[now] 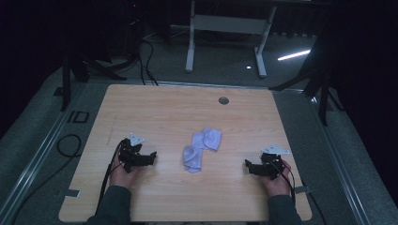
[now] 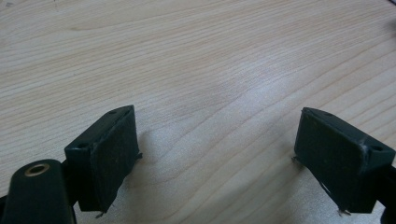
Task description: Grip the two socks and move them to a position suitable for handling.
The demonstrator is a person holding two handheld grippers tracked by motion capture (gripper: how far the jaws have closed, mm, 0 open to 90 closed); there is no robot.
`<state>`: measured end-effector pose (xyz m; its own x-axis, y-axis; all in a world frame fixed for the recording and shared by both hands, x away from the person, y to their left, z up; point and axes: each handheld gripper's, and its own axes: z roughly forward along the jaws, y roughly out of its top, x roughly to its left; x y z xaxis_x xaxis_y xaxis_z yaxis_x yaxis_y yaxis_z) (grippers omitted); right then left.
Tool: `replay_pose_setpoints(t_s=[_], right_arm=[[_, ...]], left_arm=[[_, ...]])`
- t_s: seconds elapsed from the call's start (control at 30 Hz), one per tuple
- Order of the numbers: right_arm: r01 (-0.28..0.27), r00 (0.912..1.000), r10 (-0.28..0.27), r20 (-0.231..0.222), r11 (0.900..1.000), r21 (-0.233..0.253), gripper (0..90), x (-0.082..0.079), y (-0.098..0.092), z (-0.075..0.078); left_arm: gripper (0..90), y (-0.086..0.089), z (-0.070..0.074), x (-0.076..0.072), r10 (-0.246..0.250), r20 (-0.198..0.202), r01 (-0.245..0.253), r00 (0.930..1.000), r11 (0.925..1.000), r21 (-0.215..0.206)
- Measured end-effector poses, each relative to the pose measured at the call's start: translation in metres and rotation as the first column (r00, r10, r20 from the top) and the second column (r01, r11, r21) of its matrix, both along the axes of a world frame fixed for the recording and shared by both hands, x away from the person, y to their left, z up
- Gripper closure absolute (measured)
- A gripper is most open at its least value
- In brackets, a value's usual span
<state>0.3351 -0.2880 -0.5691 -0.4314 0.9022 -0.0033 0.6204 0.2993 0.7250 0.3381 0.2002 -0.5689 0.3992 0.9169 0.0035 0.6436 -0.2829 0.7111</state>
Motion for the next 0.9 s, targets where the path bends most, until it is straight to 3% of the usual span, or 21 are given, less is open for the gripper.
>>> replay_pose_setpoints(t_s=[0.6,0.8,0.9], right_arm=[[-0.009,0.9999,0.009,0.004,1.0,0.001,15.5,-0.001,0.001,0.0],[-0.025,0.9995,0.025,-0.019,0.999,-0.023,31.6,-0.007,0.006,0.007],[-0.074,0.9969,0.073,-0.029,0.997,-0.03,37.4,-0.014,0.014,0.011]], left_arm=[[13.2,0.0,0.0,0.0,0.001,0.0,-0.001,1.0,1.0,0.0],[13.3,0.0,0.0,0.0,0.003,0.0,-0.003,1.0,1.0,0.001],[13.6,-0.001,0.0,0.0,0.009,0.001,-0.009,1.0,1.0,-0.002]])
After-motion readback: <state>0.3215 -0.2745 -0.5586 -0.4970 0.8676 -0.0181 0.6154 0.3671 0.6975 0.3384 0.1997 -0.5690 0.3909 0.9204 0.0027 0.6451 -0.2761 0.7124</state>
